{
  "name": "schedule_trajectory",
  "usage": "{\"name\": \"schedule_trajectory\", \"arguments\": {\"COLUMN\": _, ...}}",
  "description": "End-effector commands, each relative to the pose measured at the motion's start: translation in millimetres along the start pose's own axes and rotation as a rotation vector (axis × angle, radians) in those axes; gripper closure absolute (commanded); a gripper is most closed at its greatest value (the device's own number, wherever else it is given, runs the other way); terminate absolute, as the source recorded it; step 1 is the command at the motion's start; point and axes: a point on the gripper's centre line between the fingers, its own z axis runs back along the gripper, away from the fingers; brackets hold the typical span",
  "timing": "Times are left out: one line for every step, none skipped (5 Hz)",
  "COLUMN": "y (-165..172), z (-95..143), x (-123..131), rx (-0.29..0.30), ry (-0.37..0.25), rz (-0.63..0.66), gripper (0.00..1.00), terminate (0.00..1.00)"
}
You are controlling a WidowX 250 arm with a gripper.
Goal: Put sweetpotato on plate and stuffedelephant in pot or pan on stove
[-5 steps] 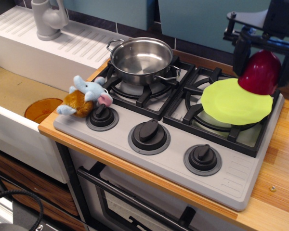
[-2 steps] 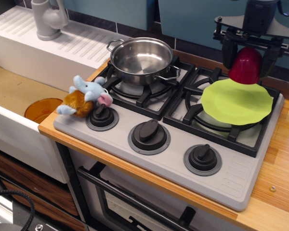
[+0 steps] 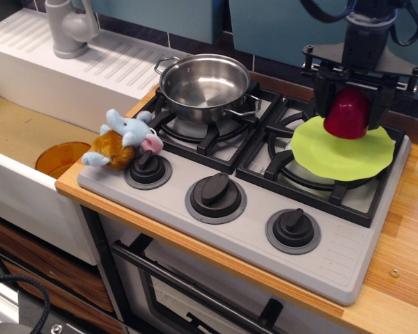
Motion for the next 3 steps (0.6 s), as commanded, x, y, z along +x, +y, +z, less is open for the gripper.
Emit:
{"name": "schedule_trajectory", "arguments": {"y": -13, "z": 32, "x": 0, "rx": 0.003, "ry": -0.022, "rz": 0.018, "gripper": 0.00, "terminate": 0.00}}
{"name": "schedule_trajectory", "arguments": {"y": -17, "z": 44, "x": -5, "rx": 0.013, "ry": -0.005, "rz": 0.025, "gripper": 0.00, "terminate": 0.00}}
{"name": "schedule_trajectory", "arguments": {"y": -17, "z": 64, "x": -11, "rx": 0.023, "ry": 0.026, "rz": 0.022, "gripper": 0.00, "terminate": 0.00}}
